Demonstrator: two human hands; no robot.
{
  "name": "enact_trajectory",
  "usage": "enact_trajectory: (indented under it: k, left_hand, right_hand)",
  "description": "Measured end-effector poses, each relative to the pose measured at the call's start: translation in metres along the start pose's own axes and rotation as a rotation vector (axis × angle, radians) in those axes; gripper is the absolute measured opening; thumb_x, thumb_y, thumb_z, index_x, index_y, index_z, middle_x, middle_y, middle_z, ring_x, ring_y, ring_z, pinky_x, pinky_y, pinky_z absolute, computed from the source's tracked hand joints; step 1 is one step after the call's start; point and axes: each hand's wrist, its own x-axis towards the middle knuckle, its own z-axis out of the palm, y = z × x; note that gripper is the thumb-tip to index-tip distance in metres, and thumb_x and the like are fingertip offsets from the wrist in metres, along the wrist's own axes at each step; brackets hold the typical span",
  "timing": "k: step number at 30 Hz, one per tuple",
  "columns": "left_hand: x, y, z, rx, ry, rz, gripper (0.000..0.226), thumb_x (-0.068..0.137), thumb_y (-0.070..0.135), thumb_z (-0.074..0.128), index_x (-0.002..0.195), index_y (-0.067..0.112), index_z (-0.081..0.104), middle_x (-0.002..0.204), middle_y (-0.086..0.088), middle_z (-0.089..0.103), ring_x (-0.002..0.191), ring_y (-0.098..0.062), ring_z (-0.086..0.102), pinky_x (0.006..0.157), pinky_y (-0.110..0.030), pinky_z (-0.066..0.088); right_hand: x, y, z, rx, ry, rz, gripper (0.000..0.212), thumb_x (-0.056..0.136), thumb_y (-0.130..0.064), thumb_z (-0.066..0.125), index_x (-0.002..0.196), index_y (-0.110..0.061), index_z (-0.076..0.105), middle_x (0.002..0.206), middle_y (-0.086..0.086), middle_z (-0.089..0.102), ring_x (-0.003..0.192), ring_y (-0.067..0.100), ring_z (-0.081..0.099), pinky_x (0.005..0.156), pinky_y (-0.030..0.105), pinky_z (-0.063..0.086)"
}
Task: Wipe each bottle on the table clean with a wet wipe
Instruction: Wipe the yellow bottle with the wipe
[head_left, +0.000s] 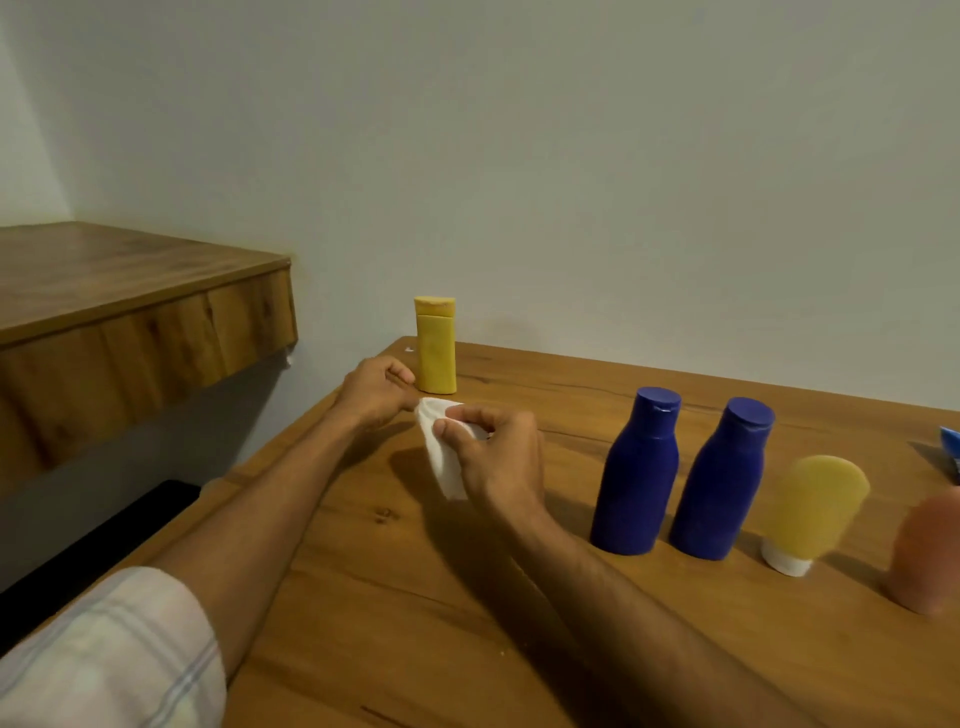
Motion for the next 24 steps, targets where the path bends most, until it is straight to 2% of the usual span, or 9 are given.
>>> enact_trajectory:
  k: [2, 5, 8, 11, 14, 16, 19, 22, 24]
  left_hand:
    - [0.01, -0.002, 0.004, 0.016, 0.021, 0.003, 0.023, 0.083, 0.01, 0.073, 0.102, 0.016, 0.062, 0.095, -0.007, 0.064, 0.091, -0.029, 0.063, 0.088, -0.048, 0.056]
    - [0.024, -0.007, 0.01, 0.002, -0.001, -0.029, 0.039, 0.083, 0.014, 0.074, 0.118, 0.017, 0.056, 0.109, -0.007, 0.061, 0.099, -0.028, 0.061, 0.091, -0.047, 0.055]
    - [0.035, -0.011, 0.017, -0.012, -0.063, -0.024, 0.06, 0.078, 0.022, 0.08, 0.131, 0.016, 0.052, 0.127, -0.008, 0.058, 0.113, -0.029, 0.058, 0.097, -0.048, 0.052]
    - [0.047, -0.012, 0.02, -0.036, -0.105, -0.01, 0.075, 0.073, 0.025, 0.084, 0.138, 0.018, 0.049, 0.138, -0.006, 0.055, 0.121, -0.029, 0.055, 0.1, -0.048, 0.049]
    - [0.06, -0.014, 0.021, -0.069, -0.117, -0.011, 0.081, 0.073, 0.021, 0.084, 0.143, 0.015, 0.044, 0.142, -0.007, 0.053, 0.126, -0.028, 0.053, 0.099, -0.041, 0.048]
    - [0.065, -0.013, 0.021, -0.093, -0.127, -0.011, 0.08, 0.075, 0.017, 0.082, 0.144, 0.013, 0.042, 0.14, -0.008, 0.054, 0.123, -0.026, 0.055, 0.093, -0.034, 0.05]
    - [0.072, -0.012, 0.023, -0.12, -0.175, 0.005, 0.072, 0.077, 0.011, 0.079, 0.141, 0.01, 0.045, 0.135, -0.01, 0.058, 0.109, -0.018, 0.058, 0.074, -0.018, 0.048]
    - [0.077, -0.011, 0.025, -0.126, -0.203, 0.02, 0.069, 0.079, 0.007, 0.077, 0.14, 0.011, 0.045, 0.135, -0.009, 0.058, 0.105, -0.017, 0.058, 0.067, -0.014, 0.048]
    - [0.08, -0.011, 0.026, -0.125, -0.201, 0.022, 0.07, 0.079, 0.006, 0.077, 0.141, 0.01, 0.044, 0.136, -0.01, 0.057, 0.106, -0.017, 0.057, 0.069, -0.015, 0.049]
  right_hand:
    - [0.009, 0.0, 0.008, 0.054, 0.02, 0.059, 0.032, 0.085, -0.02, 0.069, 0.116, -0.016, 0.065, 0.125, 0.001, 0.061, 0.09, 0.005, 0.052, 0.054, 0.01, 0.044]
    - [0.022, 0.003, 0.017, 0.099, 0.044, 0.126, 0.033, 0.085, -0.018, 0.068, 0.118, -0.016, 0.064, 0.127, 0.002, 0.061, 0.104, 0.014, 0.059, 0.075, 0.023, 0.053]
    - [0.033, 0.005, 0.021, 0.123, 0.072, 0.171, 0.033, 0.087, -0.017, 0.066, 0.12, -0.014, 0.063, 0.128, 0.004, 0.06, 0.108, 0.018, 0.059, 0.083, 0.032, 0.054]
    - [0.044, 0.009, 0.023, 0.149, 0.115, 0.206, 0.032, 0.089, -0.018, 0.064, 0.12, -0.015, 0.063, 0.127, 0.005, 0.06, 0.105, 0.018, 0.06, 0.084, 0.036, 0.057]
    - [0.052, 0.012, 0.027, 0.181, 0.134, 0.236, 0.03, 0.089, -0.019, 0.064, 0.118, -0.015, 0.064, 0.126, 0.004, 0.061, 0.103, 0.018, 0.06, 0.083, 0.039, 0.057]
    - [0.056, 0.013, 0.029, 0.199, 0.141, 0.25, 0.029, 0.088, -0.019, 0.065, 0.117, -0.015, 0.064, 0.126, 0.004, 0.061, 0.103, 0.019, 0.06, 0.083, 0.04, 0.057]
    - [0.061, 0.014, 0.032, 0.203, 0.136, 0.26, 0.029, 0.089, -0.02, 0.064, 0.118, -0.016, 0.064, 0.126, 0.004, 0.061, 0.104, 0.019, 0.06, 0.083, 0.04, 0.057]
    - [0.065, 0.014, 0.035, 0.209, 0.123, 0.264, 0.029, 0.089, -0.019, 0.064, 0.118, -0.017, 0.064, 0.127, 0.003, 0.06, 0.106, 0.019, 0.06, 0.084, 0.041, 0.057]
    - [0.067, 0.014, 0.036, 0.21, 0.121, 0.26, 0.029, 0.089, -0.019, 0.063, 0.118, -0.016, 0.064, 0.127, 0.003, 0.06, 0.106, 0.018, 0.06, 0.084, 0.04, 0.057]
